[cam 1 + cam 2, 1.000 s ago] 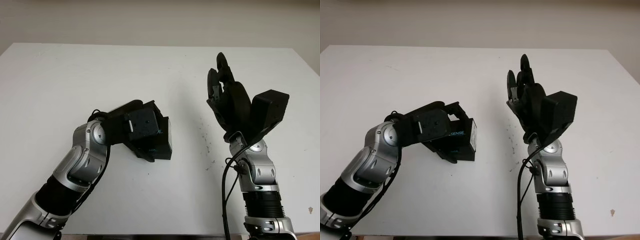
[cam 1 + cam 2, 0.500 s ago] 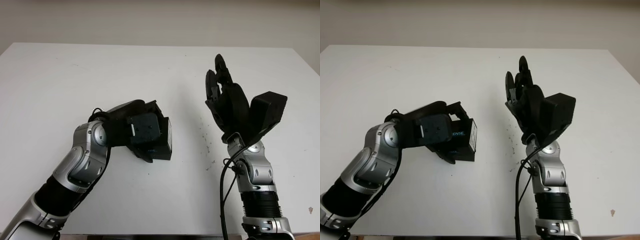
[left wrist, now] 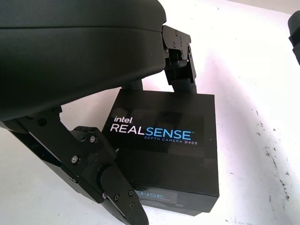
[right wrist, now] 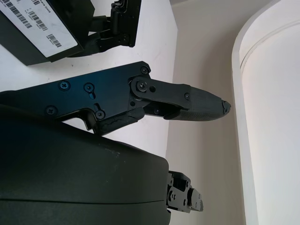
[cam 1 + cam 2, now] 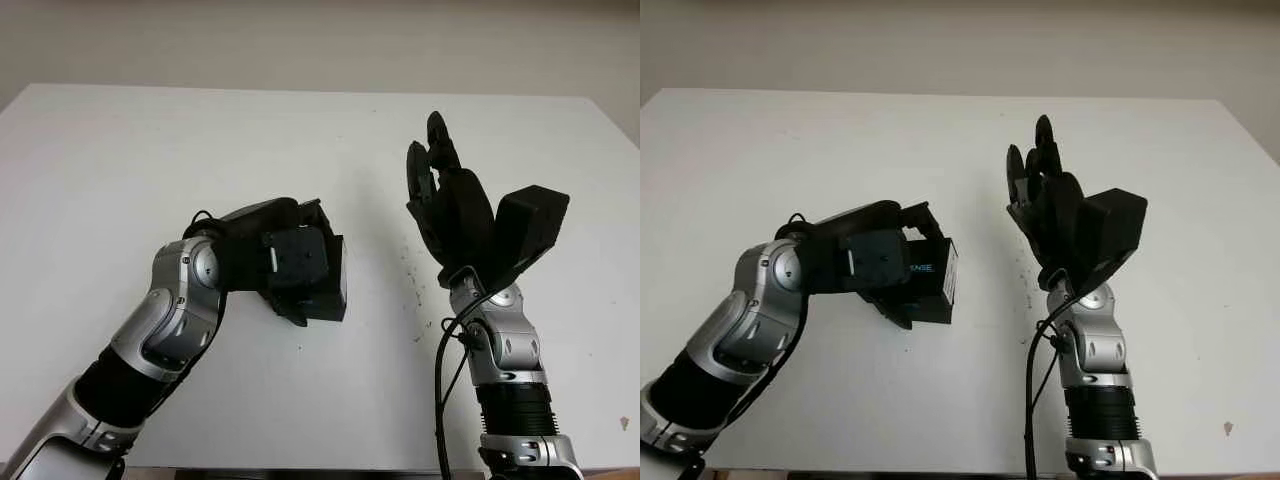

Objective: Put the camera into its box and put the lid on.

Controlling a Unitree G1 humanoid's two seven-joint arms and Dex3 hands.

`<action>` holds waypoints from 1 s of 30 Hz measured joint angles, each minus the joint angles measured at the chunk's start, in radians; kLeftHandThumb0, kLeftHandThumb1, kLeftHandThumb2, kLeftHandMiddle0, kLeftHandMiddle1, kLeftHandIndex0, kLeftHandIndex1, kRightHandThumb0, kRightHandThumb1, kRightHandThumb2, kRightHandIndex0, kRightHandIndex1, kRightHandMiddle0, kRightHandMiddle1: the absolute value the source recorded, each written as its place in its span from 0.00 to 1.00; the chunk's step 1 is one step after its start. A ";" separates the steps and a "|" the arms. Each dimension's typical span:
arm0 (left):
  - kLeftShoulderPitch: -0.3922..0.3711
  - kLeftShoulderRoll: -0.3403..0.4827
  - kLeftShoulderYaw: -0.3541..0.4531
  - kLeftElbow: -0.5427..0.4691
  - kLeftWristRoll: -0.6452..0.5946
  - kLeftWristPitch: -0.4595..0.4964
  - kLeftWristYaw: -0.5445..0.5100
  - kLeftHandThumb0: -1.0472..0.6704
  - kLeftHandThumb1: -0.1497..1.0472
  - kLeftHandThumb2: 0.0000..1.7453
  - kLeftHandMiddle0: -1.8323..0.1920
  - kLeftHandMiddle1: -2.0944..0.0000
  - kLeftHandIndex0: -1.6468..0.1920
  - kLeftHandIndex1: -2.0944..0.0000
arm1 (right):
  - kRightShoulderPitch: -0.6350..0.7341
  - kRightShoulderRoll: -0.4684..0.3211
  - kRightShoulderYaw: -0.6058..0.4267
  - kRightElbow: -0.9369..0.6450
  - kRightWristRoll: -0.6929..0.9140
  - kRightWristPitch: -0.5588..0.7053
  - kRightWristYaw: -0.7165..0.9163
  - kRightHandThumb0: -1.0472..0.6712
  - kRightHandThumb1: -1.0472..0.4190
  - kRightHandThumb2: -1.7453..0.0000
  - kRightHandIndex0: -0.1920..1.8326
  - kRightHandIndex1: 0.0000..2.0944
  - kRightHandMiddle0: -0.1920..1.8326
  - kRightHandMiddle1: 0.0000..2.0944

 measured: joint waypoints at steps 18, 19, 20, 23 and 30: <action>-0.007 -0.030 -0.002 0.032 0.012 0.036 0.006 0.46 0.94 0.03 0.91 0.21 0.87 0.29 | 0.000 0.005 0.004 -0.001 -0.004 0.005 -0.016 0.22 0.00 0.69 0.00 0.01 0.01 0.02; -0.009 -0.030 -0.008 0.032 0.015 0.042 -0.004 0.45 0.95 0.03 0.93 0.21 0.89 0.29 | 0.000 0.007 0.004 -0.001 -0.004 0.005 -0.018 0.22 0.00 0.69 0.00 0.01 0.01 0.02; -0.013 -0.028 -0.014 0.032 0.021 0.045 -0.012 0.45 0.95 0.03 0.93 0.21 0.90 0.29 | 0.000 0.009 0.004 -0.001 -0.005 0.005 -0.020 0.22 0.00 0.69 0.00 0.01 0.01 0.02; -0.019 -0.023 -0.028 0.032 0.033 0.046 -0.029 0.45 0.95 0.03 0.90 0.07 0.92 0.28 | 0.000 0.010 0.008 -0.001 -0.005 0.005 -0.020 0.22 0.00 0.68 0.00 0.01 0.01 0.02; -0.034 -0.020 -0.041 0.031 0.037 0.061 -0.066 0.44 0.97 0.03 0.89 0.11 0.94 0.29 | 0.000 0.015 0.009 0.005 -0.004 0.005 -0.019 0.22 0.00 0.68 0.00 0.01 0.01 0.02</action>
